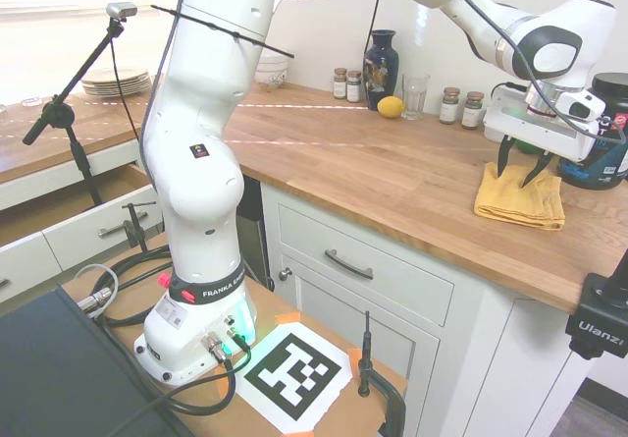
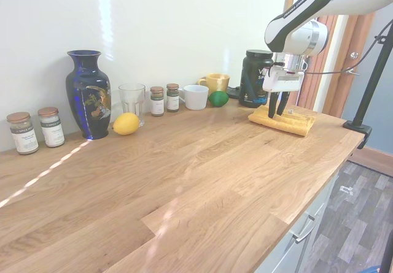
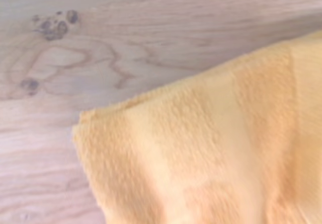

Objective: Wipe the counter

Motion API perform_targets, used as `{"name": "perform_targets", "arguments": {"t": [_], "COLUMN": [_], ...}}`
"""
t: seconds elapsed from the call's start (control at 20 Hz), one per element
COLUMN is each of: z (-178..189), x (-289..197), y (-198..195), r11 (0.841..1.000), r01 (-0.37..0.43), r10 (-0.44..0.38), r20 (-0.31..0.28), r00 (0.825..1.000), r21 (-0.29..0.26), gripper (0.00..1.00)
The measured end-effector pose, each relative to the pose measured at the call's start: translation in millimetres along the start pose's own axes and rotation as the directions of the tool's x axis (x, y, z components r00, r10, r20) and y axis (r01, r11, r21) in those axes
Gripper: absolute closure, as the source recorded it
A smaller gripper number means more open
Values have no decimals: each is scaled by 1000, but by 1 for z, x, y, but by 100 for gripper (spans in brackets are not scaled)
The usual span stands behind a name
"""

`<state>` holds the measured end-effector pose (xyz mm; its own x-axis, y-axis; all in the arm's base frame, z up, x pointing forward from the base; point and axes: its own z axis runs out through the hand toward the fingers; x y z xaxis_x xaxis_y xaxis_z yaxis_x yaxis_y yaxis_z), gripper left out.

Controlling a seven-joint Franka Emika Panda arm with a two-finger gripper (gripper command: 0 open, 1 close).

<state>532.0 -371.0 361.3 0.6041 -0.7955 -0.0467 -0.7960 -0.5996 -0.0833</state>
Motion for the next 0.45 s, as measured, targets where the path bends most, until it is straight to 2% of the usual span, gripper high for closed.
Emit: {"name": "perform_targets", "arguments": {"t": [0.2, 0.45], "z": [-16, -16], "x": [-12, -18], "y": [9, 8], "r11": [1000, 1000], "r01": [-7, -1], "r10": [8, 1], "r20": [-15, -14], "r00": [1000, 1000], "r21": [13, 10], "gripper": [0, 0]}}
